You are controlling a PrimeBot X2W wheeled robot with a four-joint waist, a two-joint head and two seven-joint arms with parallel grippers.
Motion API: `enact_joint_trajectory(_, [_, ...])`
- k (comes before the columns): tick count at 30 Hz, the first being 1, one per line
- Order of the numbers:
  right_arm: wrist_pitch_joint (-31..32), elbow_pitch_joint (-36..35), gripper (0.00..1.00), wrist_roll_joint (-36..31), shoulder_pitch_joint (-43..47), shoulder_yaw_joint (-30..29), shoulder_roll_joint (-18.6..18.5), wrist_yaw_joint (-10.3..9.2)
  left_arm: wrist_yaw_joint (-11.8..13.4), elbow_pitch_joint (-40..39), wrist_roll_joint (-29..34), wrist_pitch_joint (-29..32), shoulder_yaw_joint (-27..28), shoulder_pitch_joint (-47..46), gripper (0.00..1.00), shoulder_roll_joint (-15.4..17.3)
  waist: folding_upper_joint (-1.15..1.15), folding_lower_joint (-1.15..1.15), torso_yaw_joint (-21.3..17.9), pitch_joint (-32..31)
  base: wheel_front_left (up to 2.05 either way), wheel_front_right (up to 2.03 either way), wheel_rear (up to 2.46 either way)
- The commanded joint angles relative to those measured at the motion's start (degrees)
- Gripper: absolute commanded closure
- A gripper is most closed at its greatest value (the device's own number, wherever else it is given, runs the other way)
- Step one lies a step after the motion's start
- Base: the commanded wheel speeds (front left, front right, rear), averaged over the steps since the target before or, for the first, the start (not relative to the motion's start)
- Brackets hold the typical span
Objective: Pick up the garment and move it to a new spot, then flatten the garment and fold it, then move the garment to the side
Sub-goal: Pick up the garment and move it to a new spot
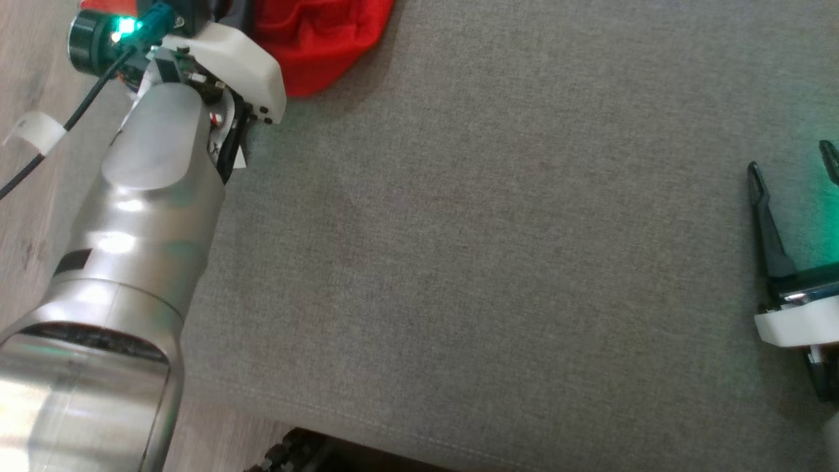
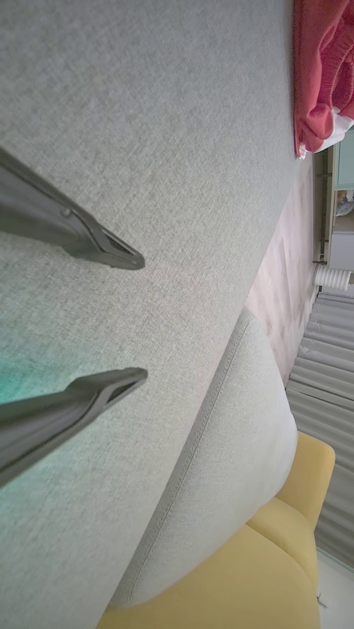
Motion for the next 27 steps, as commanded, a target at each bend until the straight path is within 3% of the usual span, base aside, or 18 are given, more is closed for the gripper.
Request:
enact_joint_trajectory(1, [0.13, 1.31, 0.0, 0.14, 0.41, 1.28, -0.34, -0.04, 0.26, -1.16, 0.47, -1.02, 0.66, -2.44, 1.0, 3.2, 0.0, -0.01, -0.39, -0.75, 0.0, 0.0, 0.0])
enact_joint_trajectory(6, [0.13, 2.59, 0.0, 0.38, -0.37, 2.4, 2.44, -0.04, 0.43, -2.12, 0.85, -2.56, 0.27, -4.41, 1.0, 4.1, 0.0, -0.01, -2.5, -5.23, 0.0, 0.0, 0.0])
enact_joint_trajectory(11, [0.13, 4.19, 0.0, 0.65, -0.57, 3.95, 7.2, -0.04, -0.35, -5.12, 1.46, -2.92, -1.5, -6.89, 1.0, 4.91, 0.0, -0.01, -7.24, -12.75, 0.0, 0.0, 0.0])
enact_joint_trajectory(18, [0.13, 5.85, 0.0, 1.32, 2.57, 4.82, 13.22, -0.04, -0.9, -11.25, 0.51, -1.6, -7.69, -10.35, 1.0, 3.31, 0.0, -0.01, -16.3, -23.79, 0.0, 0.0, 0.0])
enact_joint_trajectory(23, [0.13, 6.11, 0.0, 2.03, 4.62, 5.9, 15.08, -0.04, -0.93, -14.64, -1.96, 0.93, -11.98, -13.41, 1.0, 3.55, 0.0, -0.01, -23.97, -29.1, 0.0, 0.0, 0.0])
enact_joint_trajectory(27, [0.13, 5.23, 0.0, 3.06, 5.28, 6.1, 15.58, -0.04, -0.93, -14.48, -3.68, 1.29, -12.18, -15.75, 1.0, 2.67, 0.0, -0.01, -29.08, -30.23, 0.0, 0.0, 0.0])
